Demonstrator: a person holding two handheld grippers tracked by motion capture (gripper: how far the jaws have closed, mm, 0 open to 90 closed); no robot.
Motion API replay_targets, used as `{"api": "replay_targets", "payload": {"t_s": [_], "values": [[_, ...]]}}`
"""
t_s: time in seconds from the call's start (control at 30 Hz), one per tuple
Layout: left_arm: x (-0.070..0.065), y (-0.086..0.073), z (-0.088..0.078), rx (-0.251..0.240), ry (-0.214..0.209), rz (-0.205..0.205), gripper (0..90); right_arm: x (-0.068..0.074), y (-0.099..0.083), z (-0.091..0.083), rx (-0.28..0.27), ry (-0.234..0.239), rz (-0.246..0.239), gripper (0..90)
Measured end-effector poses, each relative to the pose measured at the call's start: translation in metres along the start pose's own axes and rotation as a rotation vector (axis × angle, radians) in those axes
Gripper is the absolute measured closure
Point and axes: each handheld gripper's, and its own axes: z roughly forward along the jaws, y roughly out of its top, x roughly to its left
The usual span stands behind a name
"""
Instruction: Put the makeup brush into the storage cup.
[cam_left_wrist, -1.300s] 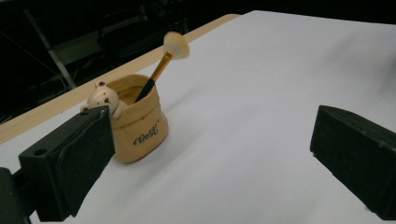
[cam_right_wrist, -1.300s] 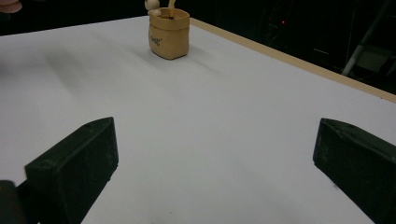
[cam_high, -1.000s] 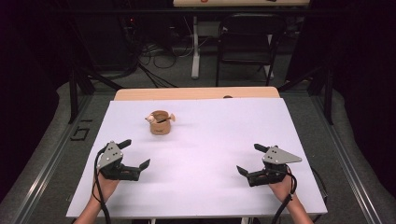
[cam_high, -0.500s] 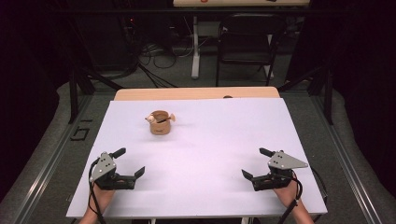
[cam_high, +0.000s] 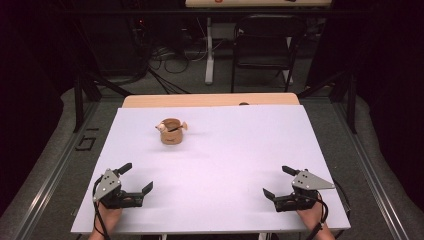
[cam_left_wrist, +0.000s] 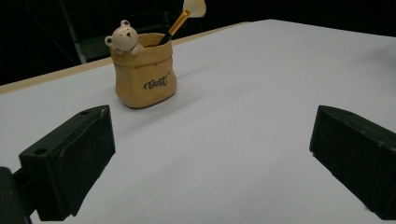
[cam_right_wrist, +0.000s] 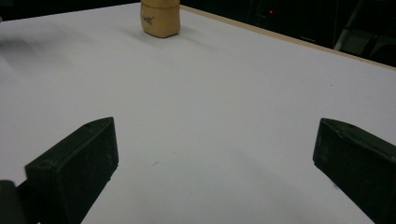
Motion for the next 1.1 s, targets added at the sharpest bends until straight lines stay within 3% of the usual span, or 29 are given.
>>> {"api": "replay_targets", "payload": {"t_s": [0.63, 0.9, 1.1], "values": [[-0.001, -0.013, -0.011, 0.065, -0.006, -0.014, 0.1, 0.004, -0.011, -0.011, 0.032, -0.041, 0.02, 0.0], [0.0, -0.018, -0.015, 0.072, -0.012, -0.032, 0.1, 0.007, -0.014, -0.013, 0.04, -0.039, 0.018, 0.0], [-0.001, -0.017, -0.015, 0.07, -0.006, -0.015, 0.1, 0.007, -0.014, -0.013, 0.041, -0.038, 0.012, 0.0]]}}
